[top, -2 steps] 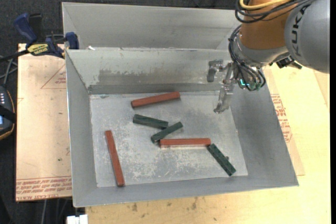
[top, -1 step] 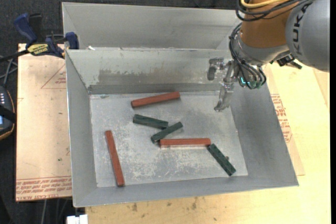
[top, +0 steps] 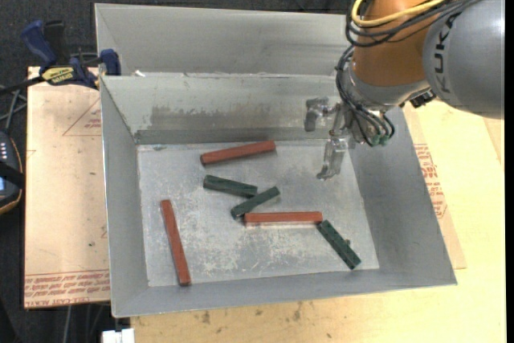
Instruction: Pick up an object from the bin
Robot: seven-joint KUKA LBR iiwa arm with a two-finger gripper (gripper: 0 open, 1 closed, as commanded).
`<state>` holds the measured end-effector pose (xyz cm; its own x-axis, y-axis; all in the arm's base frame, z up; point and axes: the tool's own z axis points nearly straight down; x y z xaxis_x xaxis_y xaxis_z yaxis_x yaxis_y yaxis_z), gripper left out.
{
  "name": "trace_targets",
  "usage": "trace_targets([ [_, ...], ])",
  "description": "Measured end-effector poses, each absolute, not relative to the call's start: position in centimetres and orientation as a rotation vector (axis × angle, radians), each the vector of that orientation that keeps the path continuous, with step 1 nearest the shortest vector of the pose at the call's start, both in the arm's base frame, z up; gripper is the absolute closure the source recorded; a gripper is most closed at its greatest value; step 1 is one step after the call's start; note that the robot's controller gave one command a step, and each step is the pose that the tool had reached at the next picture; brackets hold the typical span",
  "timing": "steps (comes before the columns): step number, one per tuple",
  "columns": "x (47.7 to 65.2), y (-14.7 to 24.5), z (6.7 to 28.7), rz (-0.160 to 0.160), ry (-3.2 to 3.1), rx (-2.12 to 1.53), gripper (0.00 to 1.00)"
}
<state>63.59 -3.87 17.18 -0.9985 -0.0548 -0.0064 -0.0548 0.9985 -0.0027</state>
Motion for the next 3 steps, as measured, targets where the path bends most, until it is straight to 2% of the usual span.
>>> trace_targets([
  [1,58.8,2.0,12.1,0.002,3.109,-0.423,0.0],
  [2,57.7,3.1,10.1,0.009,3.124,-0.341,0.0],
  [3,53.6,0.9,8.3,0.002,3.066,-0.679,1.0],
])
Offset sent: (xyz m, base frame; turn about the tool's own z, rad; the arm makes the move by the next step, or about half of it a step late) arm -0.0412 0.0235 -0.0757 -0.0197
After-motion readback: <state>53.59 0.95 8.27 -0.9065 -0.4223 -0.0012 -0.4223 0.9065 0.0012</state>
